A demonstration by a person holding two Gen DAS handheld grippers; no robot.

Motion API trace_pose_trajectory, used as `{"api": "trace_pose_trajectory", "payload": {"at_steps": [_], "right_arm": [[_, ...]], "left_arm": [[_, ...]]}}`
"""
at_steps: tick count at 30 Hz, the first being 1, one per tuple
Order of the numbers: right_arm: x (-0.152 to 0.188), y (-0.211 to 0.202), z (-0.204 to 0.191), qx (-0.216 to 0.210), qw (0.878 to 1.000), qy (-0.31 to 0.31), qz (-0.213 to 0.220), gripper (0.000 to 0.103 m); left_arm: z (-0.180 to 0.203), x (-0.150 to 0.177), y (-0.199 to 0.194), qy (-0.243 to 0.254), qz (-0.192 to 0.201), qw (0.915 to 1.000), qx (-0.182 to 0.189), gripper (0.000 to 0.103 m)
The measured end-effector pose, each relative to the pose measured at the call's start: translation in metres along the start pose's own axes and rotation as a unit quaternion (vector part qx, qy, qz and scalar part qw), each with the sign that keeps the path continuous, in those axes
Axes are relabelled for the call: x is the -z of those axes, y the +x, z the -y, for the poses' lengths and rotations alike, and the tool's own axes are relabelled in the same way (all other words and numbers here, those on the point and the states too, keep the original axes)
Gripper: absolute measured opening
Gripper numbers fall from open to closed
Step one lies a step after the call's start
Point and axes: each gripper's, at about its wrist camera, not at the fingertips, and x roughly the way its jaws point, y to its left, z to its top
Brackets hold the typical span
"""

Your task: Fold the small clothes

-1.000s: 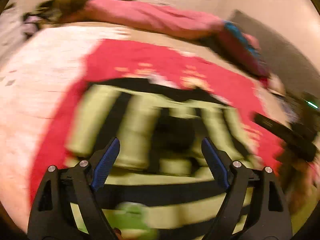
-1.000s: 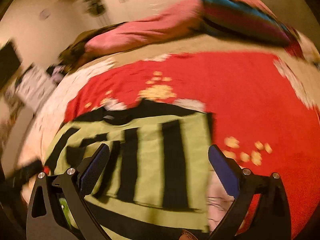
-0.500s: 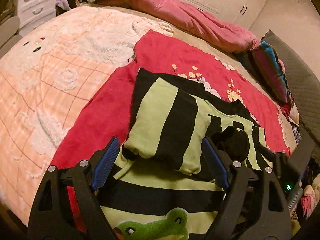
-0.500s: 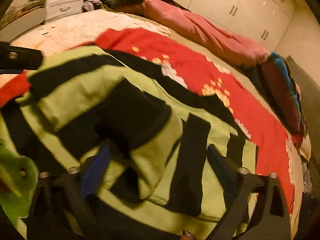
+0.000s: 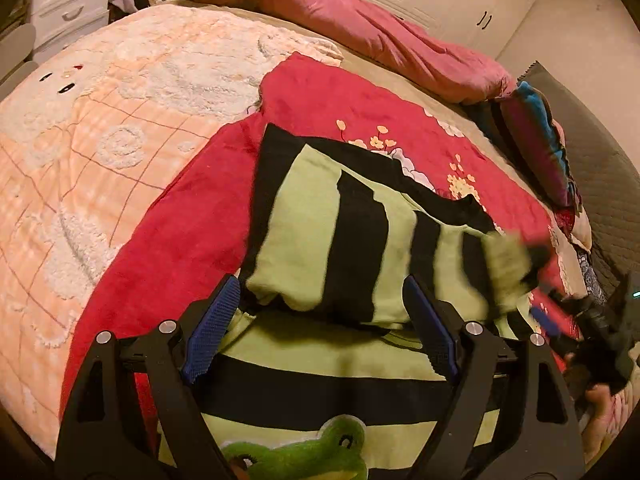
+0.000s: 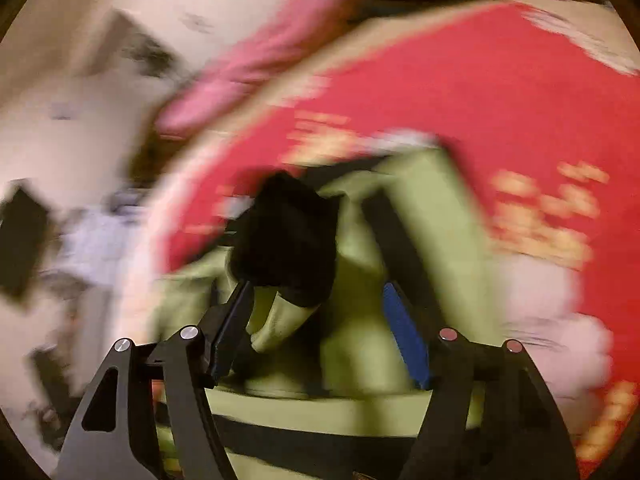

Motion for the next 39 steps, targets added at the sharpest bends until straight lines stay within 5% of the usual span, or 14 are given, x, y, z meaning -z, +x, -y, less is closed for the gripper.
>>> {"api": "trace_pose_trajectory", "payload": {"at_steps": [3, 7, 17, 18, 20, 24, 28, 33, 39], "right_arm": [[-0.007, -0.006, 0.015, -0.001, 0.999, 0.039, 0.013, 0.067], [-0.011, -0.011, -0.012, -0.015, 0.999, -0.03, 0.032, 0.08], [-0.02, 0.047, 0.001, -0.02, 0.999, -0.026, -0.026, 0.082], [-0.019, 0.049, 0.0, -0.019, 0.999, -0.032, -0.027, 0.078], [-0.017, 0.047, -0.001, -0.022, 0.998, -0.046, -0.025, 0.041], [-0.022, 0.034, -0.004, -0.051, 0.998, -0.041, -0.024, 0.02], [-0.032, 0.004, -0.014, -0.058, 0.996, -0.063, -0.003, 0.019], [-0.04, 0.0, -0.002, 0.02, 0.996, -0.087, 0.001, 0.021], [-0.038, 0.016, 0.023, 0.042, 0.998, -0.031, -0.032, 0.042]], "left_arm": [[0.003, 0.002, 0.002, 0.003, -0.005, 1.0, 0.002, 0.076], [0.007, 0.002, -0.001, 0.017, 0.003, 0.9998, -0.005, 0.076], [0.033, 0.006, 0.008, 0.065, 0.004, 0.9978, -0.005, 0.076], [0.035, 0.008, 0.009, 0.067, 0.001, 0.9977, -0.004, 0.076], [0.036, 0.011, 0.011, 0.067, -0.002, 0.9978, -0.002, 0.076], [0.04, 0.009, 0.009, 0.072, -0.005, 0.9974, 0.008, 0.076], [0.052, 0.0, 0.005, 0.092, 0.014, 0.9955, 0.015, 0.076], [0.057, -0.005, 0.036, 0.103, -0.016, 0.9945, -0.011, 0.076], [0.048, 0.01, 0.069, 0.113, -0.043, 0.9919, -0.038, 0.076]]}}
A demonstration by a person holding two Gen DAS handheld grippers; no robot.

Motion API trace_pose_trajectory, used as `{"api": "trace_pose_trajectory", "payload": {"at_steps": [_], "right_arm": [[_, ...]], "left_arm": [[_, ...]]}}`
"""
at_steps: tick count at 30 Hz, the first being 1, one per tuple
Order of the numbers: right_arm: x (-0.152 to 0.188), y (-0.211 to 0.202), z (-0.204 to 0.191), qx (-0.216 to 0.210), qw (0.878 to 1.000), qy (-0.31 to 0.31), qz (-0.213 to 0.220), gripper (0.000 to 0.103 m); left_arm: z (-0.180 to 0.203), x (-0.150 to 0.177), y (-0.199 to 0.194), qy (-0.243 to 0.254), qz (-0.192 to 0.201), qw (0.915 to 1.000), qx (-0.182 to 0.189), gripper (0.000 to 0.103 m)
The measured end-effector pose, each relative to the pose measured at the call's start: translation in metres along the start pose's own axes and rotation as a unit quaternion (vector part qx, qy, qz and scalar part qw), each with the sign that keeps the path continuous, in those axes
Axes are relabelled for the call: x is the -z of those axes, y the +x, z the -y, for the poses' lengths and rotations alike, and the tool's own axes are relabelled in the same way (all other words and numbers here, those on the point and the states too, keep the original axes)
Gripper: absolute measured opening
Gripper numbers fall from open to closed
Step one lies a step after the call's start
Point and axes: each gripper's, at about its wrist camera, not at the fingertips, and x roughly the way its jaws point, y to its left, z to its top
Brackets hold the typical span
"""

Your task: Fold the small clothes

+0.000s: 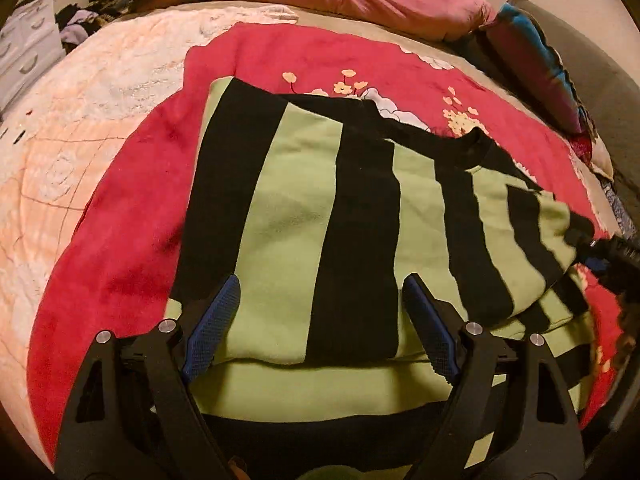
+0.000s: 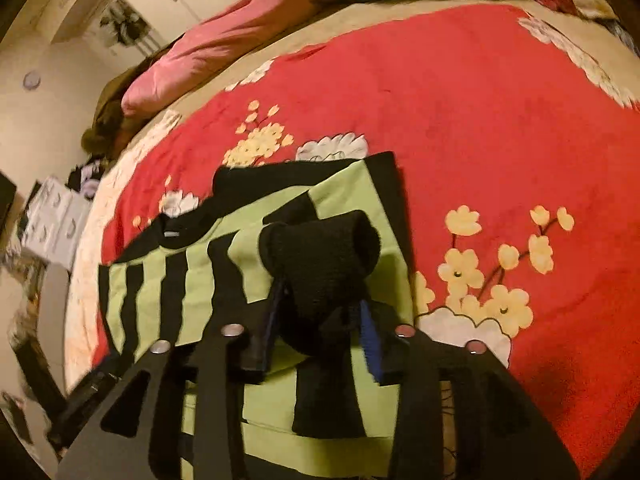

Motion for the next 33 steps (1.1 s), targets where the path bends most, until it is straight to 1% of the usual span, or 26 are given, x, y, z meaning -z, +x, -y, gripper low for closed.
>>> {"api": "trace_pose_trajectory", "payload": {"at_steps": [1, 4, 6, 9, 12, 15, 18, 19, 21, 24, 26, 30, 31, 33], "right_arm": [[-0.001, -0.002, 0.002, 0.0, 1.0, 0.005, 0.006, 0.048], [-0.007, -0.021, 0.011, 0.028, 0.998, 0.013, 0.046, 0.048], [-0.01, -0.03, 0.017, 0.033, 0.997, 0.017, 0.061, 0.048], [-0.013, -0.04, 0.022, 0.029, 0.997, 0.018, 0.076, 0.048], [-0.015, -0.045, 0.011, 0.001, 0.996, -0.011, 0.085, 0.048], [-0.009, -0.035, -0.017, -0.032, 0.995, -0.072, 0.065, 0.048], [0.0, -0.02, -0.037, -0.042, 0.992, -0.114, 0.043, 0.048], [0.002, -0.016, -0.039, -0.039, 0.992, -0.119, 0.037, 0.048], [0.006, -0.005, -0.042, -0.022, 0.992, -0.125, 0.019, 0.048], [0.009, 0.009, -0.035, 0.007, 0.992, -0.122, -0.001, 0.047], [0.008, 0.018, -0.03, 0.015, 0.994, -0.111, -0.014, 0.047], [0.014, 0.021, -0.031, 0.027, 0.992, -0.121, -0.014, 0.047], [0.015, 0.022, -0.034, 0.028, 0.992, -0.126, -0.012, 0.049], [0.013, 0.016, -0.035, 0.013, 0.992, -0.124, -0.006, 0.053]], "left_arm": [[0.0, 0.0, 0.0, 0.003, 0.001, 1.0, -0.002, 0.076], [-0.003, 0.0, 0.0, 0.0, 0.002, 1.0, -0.007, 0.076], [-0.007, -0.001, -0.004, -0.01, 0.006, 0.9999, 0.001, 0.076], [-0.008, -0.002, -0.024, -0.022, 0.034, 0.9989, 0.025, 0.076], [0.003, -0.005, -0.038, -0.002, 0.05, 0.9984, 0.029, 0.076], [0.017, -0.006, -0.037, 0.022, 0.046, 0.9984, 0.026, 0.076], [0.02, -0.004, -0.025, 0.026, 0.026, 0.9993, 0.01, 0.077], [0.018, -0.003, -0.019, 0.02, 0.014, 0.9997, 0.006, 0.079], [0.01, -0.002, -0.011, 0.005, -0.001, 1.0, 0.002, 0.08], [0.001, 0.0, -0.003, 0.001, -0.007, 0.9999, -0.015, 0.081], [-0.005, 0.001, 0.001, -0.003, -0.01, 0.9997, -0.021, 0.081], [-0.007, 0.003, -0.001, -0.007, -0.008, 0.9998, -0.015, 0.081], [-0.008, 0.003, -0.004, -0.01, -0.006, 0.9999, -0.011, 0.081], [-0.012, 0.003, -0.011, -0.02, -0.003, 0.9998, -0.004, 0.081]]}}
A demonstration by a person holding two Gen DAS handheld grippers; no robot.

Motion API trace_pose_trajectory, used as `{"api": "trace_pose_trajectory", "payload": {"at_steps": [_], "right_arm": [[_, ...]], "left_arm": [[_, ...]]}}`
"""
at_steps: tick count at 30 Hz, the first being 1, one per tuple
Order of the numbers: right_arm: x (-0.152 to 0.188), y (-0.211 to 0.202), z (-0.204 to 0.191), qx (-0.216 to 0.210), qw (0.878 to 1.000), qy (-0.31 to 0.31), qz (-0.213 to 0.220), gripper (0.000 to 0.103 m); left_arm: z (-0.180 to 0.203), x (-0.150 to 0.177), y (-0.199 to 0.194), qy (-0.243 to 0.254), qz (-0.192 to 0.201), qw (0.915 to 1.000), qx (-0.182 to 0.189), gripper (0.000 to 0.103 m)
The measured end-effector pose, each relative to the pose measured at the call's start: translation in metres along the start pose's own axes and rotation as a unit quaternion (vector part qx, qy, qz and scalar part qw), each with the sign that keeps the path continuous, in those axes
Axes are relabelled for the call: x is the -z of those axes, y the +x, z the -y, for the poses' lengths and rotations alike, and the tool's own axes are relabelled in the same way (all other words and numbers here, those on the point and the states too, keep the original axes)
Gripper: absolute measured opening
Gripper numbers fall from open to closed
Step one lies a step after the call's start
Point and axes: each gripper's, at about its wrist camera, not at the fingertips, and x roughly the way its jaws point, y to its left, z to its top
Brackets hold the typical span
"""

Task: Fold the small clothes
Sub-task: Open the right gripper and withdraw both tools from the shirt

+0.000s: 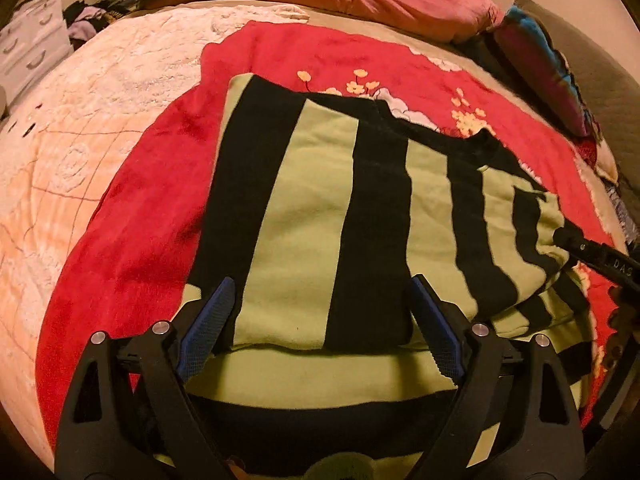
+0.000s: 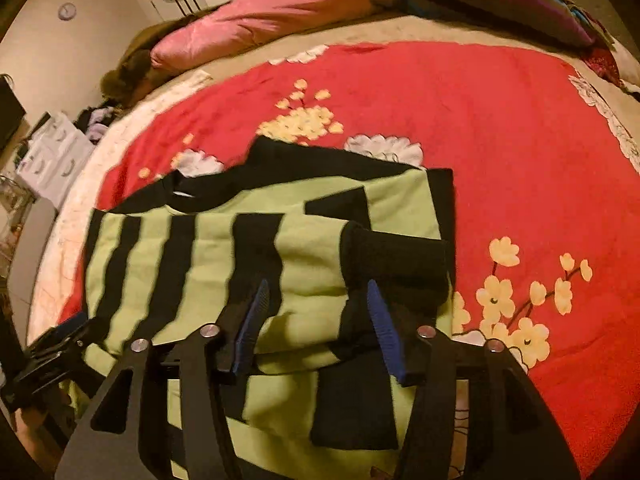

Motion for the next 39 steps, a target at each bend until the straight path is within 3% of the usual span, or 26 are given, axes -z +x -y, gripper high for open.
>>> {"api": "trace_pose_trajectory", "payload": {"at_steps": [3, 6, 9, 11, 17, 18, 19, 20, 39], "right_arm": [[-0.004, -0.011, 0.0, -0.014, 1.0, 0.003, 0.019, 0.058], [-0.006, -0.02, -0.001, 0.004, 0.999, -0.007, 0.037, 0.066], [-0.007, -0.026, 0.001, 0.003, 0.999, -0.004, 0.045, 0.079], [-0.008, -0.032, 0.002, -0.006, 0.999, 0.002, 0.053, 0.079], [-0.005, -0.05, -0.001, -0.001, 0.997, -0.009, 0.078, 0.079], [-0.004, -0.054, -0.001, -0.002, 0.997, -0.01, 0.082, 0.082], [-0.003, -0.056, -0.002, -0.003, 0.996, -0.011, 0.084, 0.096], [-0.001, -0.061, -0.004, -0.001, 0.996, -0.011, 0.092, 0.097], [0.038, -0.12, -0.02, 0.033, 0.991, -0.054, 0.117, 0.098]], "left_arm": [[-0.001, -0.001, -0.01, -0.002, 0.008, 1.0, 0.0, 0.082], [-0.001, -0.001, -0.02, 0.001, 0.016, 0.9999, -0.005, 0.085], [-0.002, -0.002, -0.028, 0.001, 0.021, 0.9997, -0.009, 0.088], [-0.002, -0.003, -0.035, 0.002, 0.028, 0.9994, -0.018, 0.093], [-0.007, -0.007, -0.058, 0.003, 0.046, 0.9987, -0.021, 0.093], [-0.007, -0.008, -0.061, 0.004, 0.048, 0.9986, -0.022, 0.093], [-0.007, -0.008, -0.065, 0.005, 0.05, 0.9984, -0.024, 0.093], [-0.008, -0.009, -0.07, 0.005, 0.054, 0.9982, -0.027, 0.093], [-0.034, -0.008, -0.132, -0.014, 0.097, 0.9949, -0.026, 0.094]]}}
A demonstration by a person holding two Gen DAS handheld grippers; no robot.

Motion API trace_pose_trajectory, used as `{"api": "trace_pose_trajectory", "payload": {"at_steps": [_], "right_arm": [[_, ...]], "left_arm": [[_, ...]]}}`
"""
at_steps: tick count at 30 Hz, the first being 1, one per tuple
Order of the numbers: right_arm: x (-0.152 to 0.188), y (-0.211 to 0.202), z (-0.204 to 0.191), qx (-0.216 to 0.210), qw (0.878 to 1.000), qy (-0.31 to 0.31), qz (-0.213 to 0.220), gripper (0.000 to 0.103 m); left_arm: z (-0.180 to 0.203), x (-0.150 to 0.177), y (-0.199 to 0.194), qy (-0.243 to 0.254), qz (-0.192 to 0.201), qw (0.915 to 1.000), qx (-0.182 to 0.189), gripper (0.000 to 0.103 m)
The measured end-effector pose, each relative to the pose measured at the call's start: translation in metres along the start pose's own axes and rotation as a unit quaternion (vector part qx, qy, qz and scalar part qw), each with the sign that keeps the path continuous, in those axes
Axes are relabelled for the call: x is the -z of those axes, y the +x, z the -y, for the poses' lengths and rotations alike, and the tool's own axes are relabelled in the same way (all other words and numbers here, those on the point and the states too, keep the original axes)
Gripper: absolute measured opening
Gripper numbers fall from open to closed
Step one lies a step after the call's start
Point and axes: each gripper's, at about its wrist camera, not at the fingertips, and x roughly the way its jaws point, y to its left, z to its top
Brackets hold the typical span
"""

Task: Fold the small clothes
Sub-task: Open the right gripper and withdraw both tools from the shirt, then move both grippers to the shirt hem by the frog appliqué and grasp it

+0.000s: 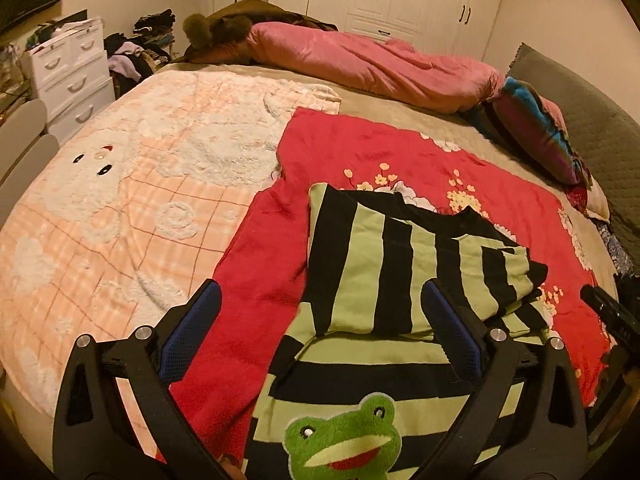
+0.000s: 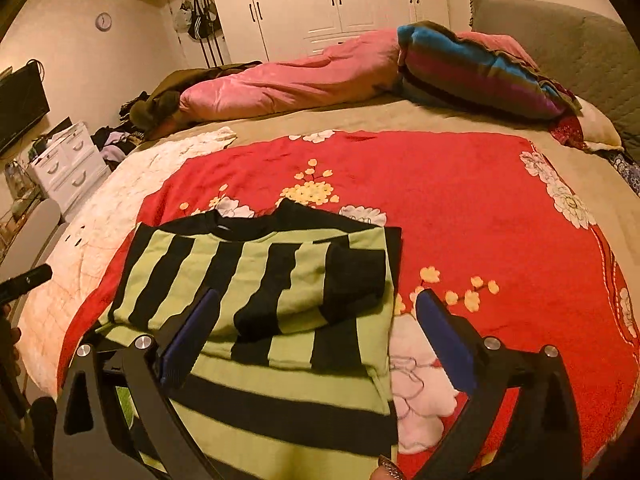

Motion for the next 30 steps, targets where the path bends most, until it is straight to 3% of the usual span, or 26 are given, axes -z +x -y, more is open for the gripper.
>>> {"api": "trace_pose_trajectory", "payload": {"at_steps": [10, 30], "right_arm": [[0.021, -0.032, 0.0, -0.008, 1.0, 0.009, -0.02, 0.098], [0.108, -0.064, 0.009, 0.018, 0.993, 0.014, -0.118, 0.098]], "left_arm": [[-0.002, 0.008, -0.028, 0.021, 0.013, 0.9997, 0.005, 0.094], [-0.047, 0.058, -0.053, 0.012, -0.021, 0.9997, -0.007, 0.094]]}}
